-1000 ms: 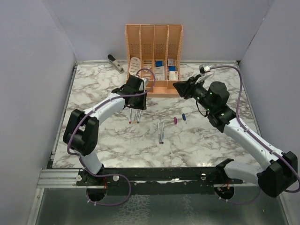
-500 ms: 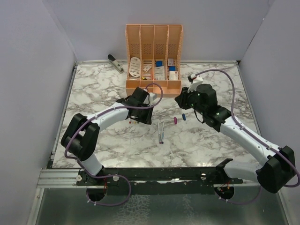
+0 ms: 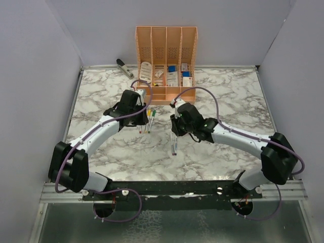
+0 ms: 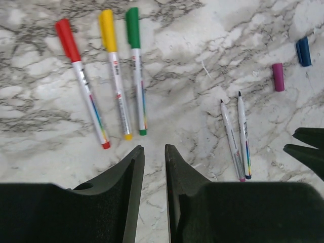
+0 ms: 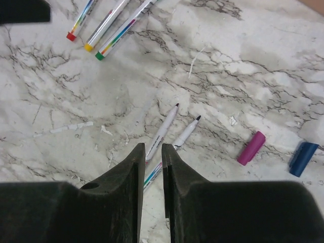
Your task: Insert the pens into the pen caps
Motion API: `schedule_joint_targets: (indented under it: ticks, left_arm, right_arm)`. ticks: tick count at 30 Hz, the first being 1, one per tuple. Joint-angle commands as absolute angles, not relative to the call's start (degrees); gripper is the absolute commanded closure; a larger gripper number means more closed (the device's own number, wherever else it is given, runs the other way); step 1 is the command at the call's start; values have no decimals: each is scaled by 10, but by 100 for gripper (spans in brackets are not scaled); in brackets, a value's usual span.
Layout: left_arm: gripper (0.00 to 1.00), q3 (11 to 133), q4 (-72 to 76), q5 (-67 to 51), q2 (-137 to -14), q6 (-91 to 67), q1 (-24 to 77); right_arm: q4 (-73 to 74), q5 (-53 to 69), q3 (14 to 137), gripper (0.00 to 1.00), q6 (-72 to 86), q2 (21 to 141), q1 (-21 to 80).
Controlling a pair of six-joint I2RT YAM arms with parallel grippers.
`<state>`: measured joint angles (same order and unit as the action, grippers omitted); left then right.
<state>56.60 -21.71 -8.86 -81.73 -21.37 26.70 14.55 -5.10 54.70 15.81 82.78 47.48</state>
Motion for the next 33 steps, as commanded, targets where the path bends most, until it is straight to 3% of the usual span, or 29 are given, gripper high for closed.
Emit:
schedule_joint_targets:
  ticks: [1,14,33]
  left_arm:
    - [74,545,-204,-50,-758,-218,229]
    - [73,528,-196,-65,-748,-217,214]
    - [73,529,-194,-69,-757,-207,213]
  right_arm:
    - [185,-69,590,78,152,892,497]
    - [242,-81,654,71,155,985,513]
    - [272,-65,669,71,171,1046,516]
